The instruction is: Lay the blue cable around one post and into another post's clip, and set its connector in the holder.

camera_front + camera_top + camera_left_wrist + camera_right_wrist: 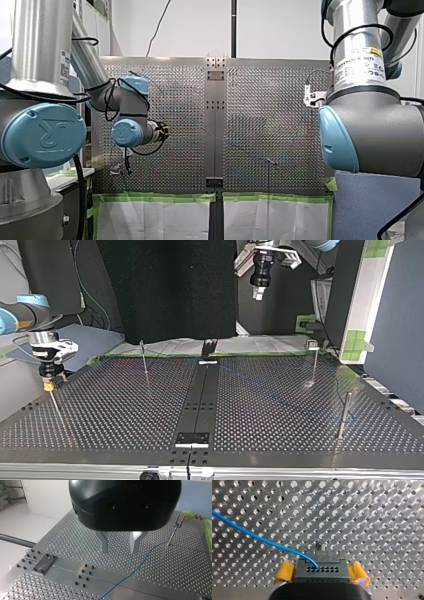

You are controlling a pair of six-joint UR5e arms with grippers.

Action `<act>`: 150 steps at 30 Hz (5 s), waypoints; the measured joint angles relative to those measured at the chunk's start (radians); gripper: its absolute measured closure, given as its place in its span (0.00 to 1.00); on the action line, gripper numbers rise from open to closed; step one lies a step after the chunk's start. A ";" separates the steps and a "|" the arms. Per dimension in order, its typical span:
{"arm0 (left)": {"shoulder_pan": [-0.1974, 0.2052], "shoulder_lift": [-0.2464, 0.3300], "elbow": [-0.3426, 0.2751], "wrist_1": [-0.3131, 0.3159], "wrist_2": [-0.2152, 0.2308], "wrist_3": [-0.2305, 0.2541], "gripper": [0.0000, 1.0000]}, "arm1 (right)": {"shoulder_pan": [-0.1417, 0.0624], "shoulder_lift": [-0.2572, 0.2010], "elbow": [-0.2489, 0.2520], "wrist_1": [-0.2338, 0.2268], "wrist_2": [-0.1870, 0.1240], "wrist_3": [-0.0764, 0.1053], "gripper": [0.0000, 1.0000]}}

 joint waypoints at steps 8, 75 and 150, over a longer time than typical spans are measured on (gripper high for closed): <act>0.000 0.000 -0.001 0.000 0.000 0.000 0.00 | 0.000 0.000 0.000 -0.003 0.014 0.000 0.01; 0.000 0.000 -0.004 -0.002 0.003 0.000 0.00 | 0.007 -0.069 0.057 0.059 0.371 0.013 0.01; 0.005 -0.158 0.131 0.009 -0.153 0.081 0.00 | 0.723 -0.060 0.366 -0.122 0.714 -0.086 0.01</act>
